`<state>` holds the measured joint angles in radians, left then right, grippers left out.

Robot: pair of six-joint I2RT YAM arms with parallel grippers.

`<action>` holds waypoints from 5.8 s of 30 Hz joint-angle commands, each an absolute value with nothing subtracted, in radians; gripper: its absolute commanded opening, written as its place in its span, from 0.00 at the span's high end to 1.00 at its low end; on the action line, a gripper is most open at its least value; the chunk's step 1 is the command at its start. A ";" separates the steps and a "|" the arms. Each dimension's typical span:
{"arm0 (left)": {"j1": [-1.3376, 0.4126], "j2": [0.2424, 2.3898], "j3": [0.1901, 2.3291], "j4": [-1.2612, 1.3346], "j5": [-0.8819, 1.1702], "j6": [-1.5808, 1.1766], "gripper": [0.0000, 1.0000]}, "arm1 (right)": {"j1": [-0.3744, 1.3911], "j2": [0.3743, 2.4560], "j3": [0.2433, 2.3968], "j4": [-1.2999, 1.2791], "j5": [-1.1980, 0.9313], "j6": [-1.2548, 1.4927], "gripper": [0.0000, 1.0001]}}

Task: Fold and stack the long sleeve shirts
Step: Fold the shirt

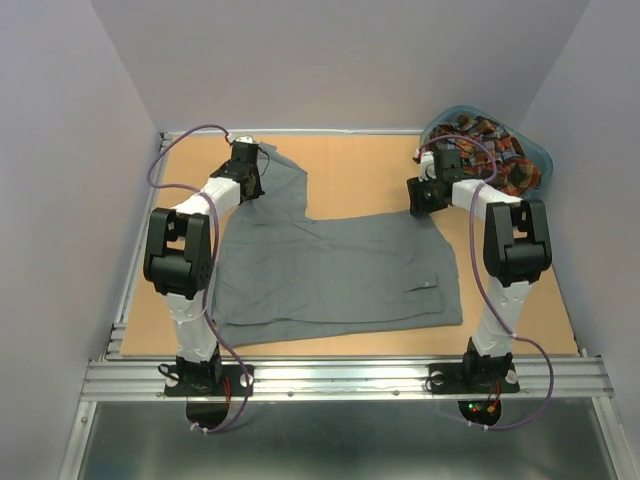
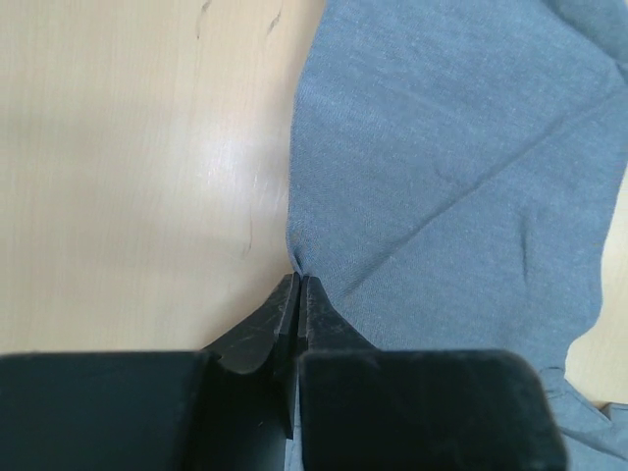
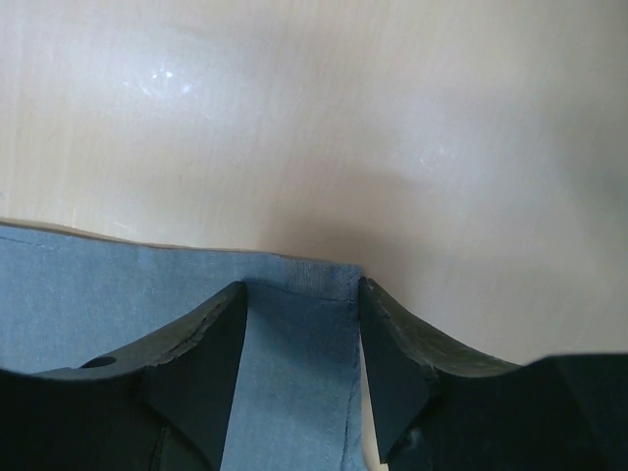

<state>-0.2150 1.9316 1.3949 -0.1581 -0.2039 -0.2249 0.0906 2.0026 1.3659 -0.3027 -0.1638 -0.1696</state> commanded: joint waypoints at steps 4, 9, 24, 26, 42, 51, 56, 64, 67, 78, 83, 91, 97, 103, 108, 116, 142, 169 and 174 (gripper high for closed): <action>-0.222 1.819 1.356 -0.064 -0.212 -0.215 0.89 | 0.080 2.036 1.413 -0.276 -0.227 -0.219 0.45; -0.221 1.818 1.355 -0.063 -0.216 -0.210 0.89 | 0.078 2.042 1.405 -0.275 -0.213 -0.229 0.46; -0.221 1.783 1.339 -0.055 -0.253 -0.195 0.89 | 0.071 1.976 1.402 -0.275 -0.166 -0.255 0.75; -0.221 1.770 1.335 -0.051 -0.256 -0.195 0.89 | 0.071 1.957 1.397 -0.275 -0.158 -0.255 0.76; -0.242 1.582 1.203 -0.054 -0.321 -0.210 0.89 | 0.071 1.795 1.264 -0.233 -0.157 -0.203 0.85; -0.249 1.447 1.106 -0.129 -0.341 -0.278 0.89 | 0.072 1.657 1.100 -0.192 -0.155 -0.135 0.81; -0.250 1.379 1.028 -0.147 -0.319 -0.290 0.88 | 0.074 1.580 1.013 -0.153 -0.170 -0.078 0.80; -0.255 1.269 0.885 -0.158 -0.287 -0.334 0.86 | 0.081 1.434 0.890 -0.112 -0.255 -0.003 0.78; -0.256 1.246 0.841 -0.163 -0.255 -0.362 0.85 | 0.083 1.376 0.845 -0.109 -0.278 0.075 0.76; -0.256 1.233 0.766 -0.293 -0.293 -0.479 0.83 | 0.083 1.223 0.628 -0.117 -0.265 0.294 0.76; -0.256 1.236 0.723 -0.314 -0.290 -0.522 0.77 | 0.081 1.172 0.574 -0.121 -0.135 0.365 0.67; -0.256 1.174 0.744 -0.333 -0.417 -0.537 0.62 | 0.083 1.100 0.589 -0.120 -0.024 0.333 0.52; -0.256 1.095 0.744 -0.249 -0.370 -0.482 0.44 | 0.083 1.129 0.686 -0.120 -0.211 0.270 0.51; -0.255 1.058 0.745 -0.186 -0.365 -0.465 0.15 | 0.113 1.277 0.758 -0.042 -0.379 0.342 0.50; -0.247 1.144 0.808 -0.187 -0.368 -0.471 0.03 | 0.120 1.362 0.736 0.044 -0.391 0.409 0.46; -0.124 1.442 1.006 -0.126 -0.277 -0.466 0.03 | 0.127 1.359 0.709 0.054 -0.466 0.350 0.13; 0.035 2.072 1.512 0.023 -0.068 -0.333 0.05 | 0.184 1.230 0.640 0.054 -0.578 0.296 0.00; -0.092 1.464 1.194 -0.029 0.187 -0.443 1.00 | 0.252 1.152 0.661 0.018 -0.548 0.261 0.00; -0.155 1.211 1.005 -0.095 0.241 -0.477 0.98 | 0.252 1.098 0.660 0.003 -0.488 0.259 0.00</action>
